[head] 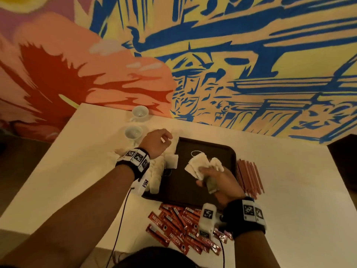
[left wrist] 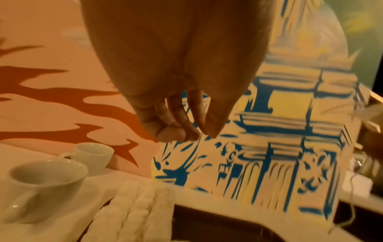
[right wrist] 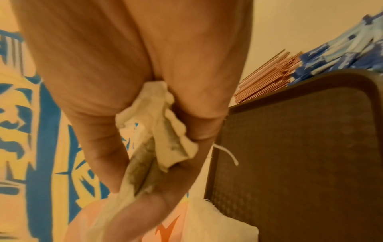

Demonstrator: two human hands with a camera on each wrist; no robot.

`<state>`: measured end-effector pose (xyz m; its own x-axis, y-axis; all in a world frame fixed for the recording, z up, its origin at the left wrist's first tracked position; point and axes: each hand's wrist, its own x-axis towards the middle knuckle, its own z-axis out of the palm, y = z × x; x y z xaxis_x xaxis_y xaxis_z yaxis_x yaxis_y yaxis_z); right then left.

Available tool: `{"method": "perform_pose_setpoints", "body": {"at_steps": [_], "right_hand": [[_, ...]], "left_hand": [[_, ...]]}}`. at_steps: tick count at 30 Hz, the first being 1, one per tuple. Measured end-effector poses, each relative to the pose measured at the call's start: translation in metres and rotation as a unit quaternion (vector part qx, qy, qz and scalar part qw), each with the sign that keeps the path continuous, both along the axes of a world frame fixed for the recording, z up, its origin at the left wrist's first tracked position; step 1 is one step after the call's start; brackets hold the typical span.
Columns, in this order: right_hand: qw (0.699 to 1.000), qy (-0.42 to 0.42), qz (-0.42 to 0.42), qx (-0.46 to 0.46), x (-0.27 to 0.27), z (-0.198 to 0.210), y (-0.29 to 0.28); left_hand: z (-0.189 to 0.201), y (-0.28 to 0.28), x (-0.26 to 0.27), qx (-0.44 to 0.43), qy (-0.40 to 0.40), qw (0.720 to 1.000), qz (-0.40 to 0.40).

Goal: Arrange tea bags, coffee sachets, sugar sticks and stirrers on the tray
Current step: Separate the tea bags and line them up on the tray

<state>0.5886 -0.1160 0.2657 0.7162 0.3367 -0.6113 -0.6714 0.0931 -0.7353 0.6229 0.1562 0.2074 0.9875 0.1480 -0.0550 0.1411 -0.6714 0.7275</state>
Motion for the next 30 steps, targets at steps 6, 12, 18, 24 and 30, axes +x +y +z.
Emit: {"method": "perform_pose_setpoints", "body": {"at_steps": [6, 12, 18, 24, 30], "right_hand": [[0.998, -0.059, 0.009, 0.036, 0.0, 0.024, 0.004], [0.992, -0.084, 0.025, 0.087, -0.006, 0.045, 0.008], [0.987, -0.099, 0.04, 0.116, -0.016, 0.057, 0.007], [0.991, -0.082, 0.011, 0.101, -0.018, 0.057, -0.017], [0.991, -0.068, -0.052, 0.107, -0.007, 0.042, -0.049]], "left_hand": [[0.059, -0.025, -0.05, -0.173, 0.008, 0.985, 0.016], [0.096, -0.052, -0.088, -0.216, 0.032, 0.976, -0.003], [0.108, -0.077, -0.105, -0.235, 0.012, 0.972, 0.006], [0.121, -0.099, -0.119, -0.282, -0.012, 0.957, 0.062], [0.126, -0.11, -0.136, -0.362, -0.024, 0.925, 0.112]]}}
